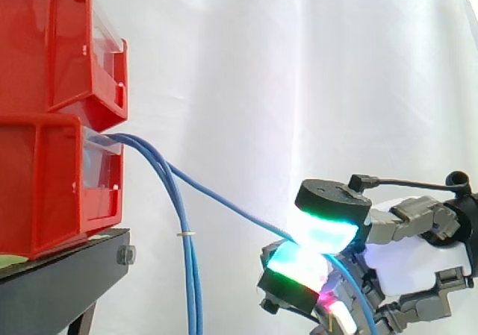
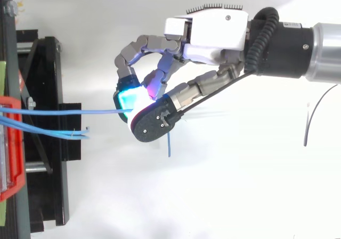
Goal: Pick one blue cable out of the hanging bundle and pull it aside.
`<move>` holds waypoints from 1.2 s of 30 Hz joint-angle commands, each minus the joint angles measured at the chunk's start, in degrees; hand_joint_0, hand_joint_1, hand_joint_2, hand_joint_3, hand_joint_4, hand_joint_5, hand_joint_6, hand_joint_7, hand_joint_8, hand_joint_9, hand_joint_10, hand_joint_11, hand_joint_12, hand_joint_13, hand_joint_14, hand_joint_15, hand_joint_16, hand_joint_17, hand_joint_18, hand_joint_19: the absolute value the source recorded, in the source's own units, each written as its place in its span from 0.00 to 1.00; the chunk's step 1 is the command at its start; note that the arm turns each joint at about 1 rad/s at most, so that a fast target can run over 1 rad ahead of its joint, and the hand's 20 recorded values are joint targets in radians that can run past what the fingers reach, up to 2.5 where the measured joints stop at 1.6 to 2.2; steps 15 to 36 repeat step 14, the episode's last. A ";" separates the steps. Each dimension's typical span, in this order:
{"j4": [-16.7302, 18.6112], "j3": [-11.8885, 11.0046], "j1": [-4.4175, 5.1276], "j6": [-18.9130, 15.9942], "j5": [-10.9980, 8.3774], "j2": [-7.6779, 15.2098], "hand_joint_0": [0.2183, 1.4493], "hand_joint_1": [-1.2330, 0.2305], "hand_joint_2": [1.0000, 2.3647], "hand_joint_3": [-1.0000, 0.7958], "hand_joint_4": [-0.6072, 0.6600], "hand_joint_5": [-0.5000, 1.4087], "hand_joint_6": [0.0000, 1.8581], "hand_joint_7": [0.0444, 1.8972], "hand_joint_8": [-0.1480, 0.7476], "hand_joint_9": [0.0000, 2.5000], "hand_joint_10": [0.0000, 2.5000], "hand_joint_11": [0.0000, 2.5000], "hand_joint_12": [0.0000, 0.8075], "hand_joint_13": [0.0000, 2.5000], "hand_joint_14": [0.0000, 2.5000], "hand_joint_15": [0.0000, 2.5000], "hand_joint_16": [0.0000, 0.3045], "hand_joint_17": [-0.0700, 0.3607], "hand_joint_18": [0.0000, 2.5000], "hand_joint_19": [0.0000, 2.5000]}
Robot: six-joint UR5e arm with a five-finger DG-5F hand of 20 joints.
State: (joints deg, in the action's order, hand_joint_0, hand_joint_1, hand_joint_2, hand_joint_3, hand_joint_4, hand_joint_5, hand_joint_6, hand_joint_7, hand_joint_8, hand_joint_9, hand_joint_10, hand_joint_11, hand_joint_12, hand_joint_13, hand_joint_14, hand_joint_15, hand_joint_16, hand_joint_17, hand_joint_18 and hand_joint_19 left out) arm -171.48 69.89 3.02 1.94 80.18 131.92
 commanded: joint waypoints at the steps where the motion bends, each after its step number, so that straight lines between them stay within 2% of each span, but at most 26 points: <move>1: 0.00 -0.02 -0.03 0.00 -0.03 0.00 0.52 0.23 0.01 0.47 0.37 0.19 0.51 0.84 0.38 0.48 0.01 0.25 0.37 0.33 0.01 0.26 0.11 0.34 0.23 0.30; 36: 0.00 0.07 -0.03 0.00 -0.03 0.00 0.52 0.23 0.01 0.47 0.36 0.19 0.51 0.84 0.38 0.48 0.01 0.25 0.37 0.33 0.01 0.25 0.11 0.34 0.23 0.30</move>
